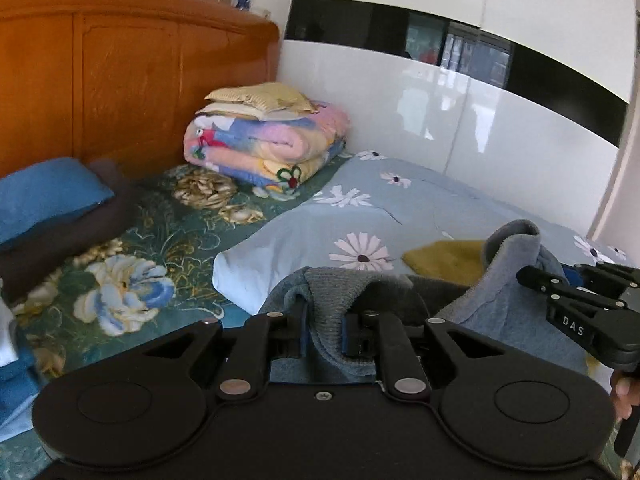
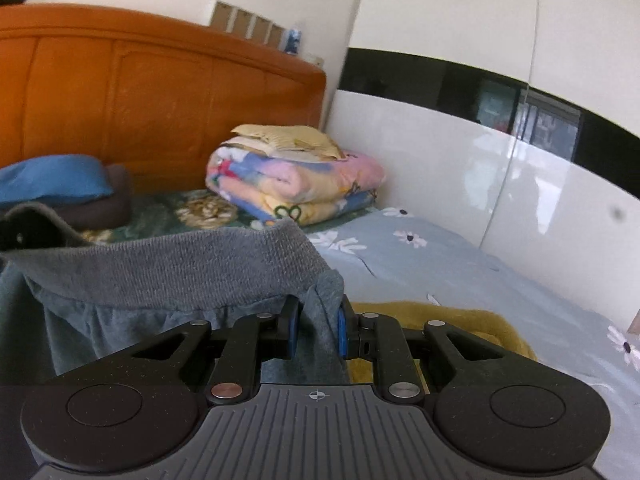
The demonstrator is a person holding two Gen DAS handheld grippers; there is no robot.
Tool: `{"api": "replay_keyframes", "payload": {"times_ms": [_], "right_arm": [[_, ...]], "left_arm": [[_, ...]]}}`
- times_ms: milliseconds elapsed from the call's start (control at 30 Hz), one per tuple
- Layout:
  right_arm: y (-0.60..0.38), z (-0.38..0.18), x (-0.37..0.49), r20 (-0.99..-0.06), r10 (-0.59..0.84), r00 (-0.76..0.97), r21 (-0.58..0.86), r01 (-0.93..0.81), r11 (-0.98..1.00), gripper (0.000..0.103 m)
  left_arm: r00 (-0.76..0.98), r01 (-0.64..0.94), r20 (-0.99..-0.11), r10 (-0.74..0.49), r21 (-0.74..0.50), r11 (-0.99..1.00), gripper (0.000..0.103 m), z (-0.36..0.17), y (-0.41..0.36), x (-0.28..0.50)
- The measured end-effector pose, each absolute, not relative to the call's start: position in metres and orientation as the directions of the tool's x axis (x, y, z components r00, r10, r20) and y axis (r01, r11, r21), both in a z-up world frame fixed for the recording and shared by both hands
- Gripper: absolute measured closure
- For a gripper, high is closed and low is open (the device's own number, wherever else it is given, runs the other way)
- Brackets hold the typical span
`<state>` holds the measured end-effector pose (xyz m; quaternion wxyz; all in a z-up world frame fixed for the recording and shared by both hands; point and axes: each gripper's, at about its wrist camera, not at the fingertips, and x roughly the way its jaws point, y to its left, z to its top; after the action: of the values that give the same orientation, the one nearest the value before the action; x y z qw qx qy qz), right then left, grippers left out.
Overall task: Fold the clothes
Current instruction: 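Lower the sweatshirt flat onto the blanket and open both grippers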
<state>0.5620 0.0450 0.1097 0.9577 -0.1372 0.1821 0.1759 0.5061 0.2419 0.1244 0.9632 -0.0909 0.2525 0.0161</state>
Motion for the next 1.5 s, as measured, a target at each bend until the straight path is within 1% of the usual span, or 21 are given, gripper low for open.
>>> {"api": "replay_keyframes", "payload": {"times_ms": [67,133,200,233,333,400,433,467,567,700,733,867,1000,1200,1300,1400,1500], "right_arm": [[0.049,0.093,0.578,-0.435,0.275,0.857,-0.192,-0.387,0.902,0.087],[0.055,0.07,0.59,-0.48,0.259,0.838,-0.196,-0.39,0.899,0.087],[0.061,0.046,0.599,-0.522,0.242,0.818,-0.199,-0.392,0.898,0.087],[0.063,0.035,0.602,-0.542,0.234,0.807,-0.197,-0.393,0.898,0.087],[0.071,0.008,0.609,-0.602,0.206,0.771,-0.2,-0.395,0.897,0.087],[0.076,-0.006,0.615,-0.633,0.176,0.754,-0.217,-0.391,0.895,0.087],[0.077,-0.011,0.617,-0.647,0.164,0.745,-0.214,-0.383,0.899,0.087],[0.076,-0.015,0.619,-0.659,0.154,0.737,-0.204,-0.371,0.906,0.087],[0.069,-0.016,0.616,-0.682,0.142,0.718,-0.164,-0.338,0.927,0.084],[0.058,-0.004,0.601,-0.691,0.166,0.703,-0.139,-0.355,0.924,0.07],[0.055,0.001,0.596,-0.693,0.173,0.7,-0.139,-0.366,0.92,0.07],[0.026,0.022,0.552,-0.671,0.264,0.692,-0.071,-0.415,0.907,0.069],[-0.019,0.041,0.493,-0.652,0.333,0.681,-0.026,-0.46,0.888,0.069],[-0.111,0.061,0.374,-0.618,0.372,0.692,0.025,-0.456,0.89,0.065],[-0.148,0.049,0.32,-0.642,0.372,0.671,0.063,-0.437,0.897,0.064],[-0.178,0.02,0.269,-0.698,0.35,0.624,0.1,-0.399,0.912,0.064],[-0.197,-0.009,0.231,-0.744,0.344,0.573,0.165,-0.341,0.925,0.064]], "left_arm": [[0.854,-0.084,-0.52,-0.016,-0.168,0.982,0.087,0.104,0.246,0.52],[0.828,-0.083,-0.56,-0.01,-0.141,0.987,0.086,0.077,0.247,0.531],[0.803,-0.084,-0.596,-0.014,-0.136,0.987,0.083,0.051,0.249,0.538],[0.788,-0.088,-0.615,-0.021,-0.145,0.986,0.083,0.04,0.251,0.539],[0.747,-0.092,-0.663,-0.051,-0.179,0.98,0.075,0.009,0.261,0.542],[0.729,-0.095,-0.677,-0.101,-0.246,0.965,0.073,-0.004,0.272,0.538],[0.723,-0.096,-0.679,-0.126,-0.28,0.955,0.072,-0.008,0.277,0.535],[0.717,-0.093,-0.681,-0.15,-0.307,0.947,0.067,-0.01,0.281,0.532],[0.718,-0.084,-0.672,-0.181,-0.342,0.936,0.064,-0.006,0.29,0.514],[0.737,-0.093,-0.651,-0.18,-0.361,0.928,0.061,0.012,0.302,0.482],[0.743,-0.102,-0.644,-0.182,-0.377,0.921,0.06,0.017,0.305,0.471],[0.759,-0.143,-0.627,-0.176,-0.425,0.894,0.06,0.032,0.306,0.419],[0.792,-0.136,-0.593,-0.146,-0.405,0.904,0.06,0.041,0.28,0.348],[0.829,-0.12,-0.547,-0.115,-0.376,0.919,0.059,0.046,0.235,0.244],[0.832,-0.108,-0.537,-0.143,-0.408,0.907,0.055,0.034,0.21,0.201],[0.82,-0.093,-0.542,-0.184,-0.443,0.892,0.055,0.021,0.188,0.168],[0.811,-0.075,-0.547,-0.207,-0.448,0.891,0.055,0.014,0.17,0.143]]}}
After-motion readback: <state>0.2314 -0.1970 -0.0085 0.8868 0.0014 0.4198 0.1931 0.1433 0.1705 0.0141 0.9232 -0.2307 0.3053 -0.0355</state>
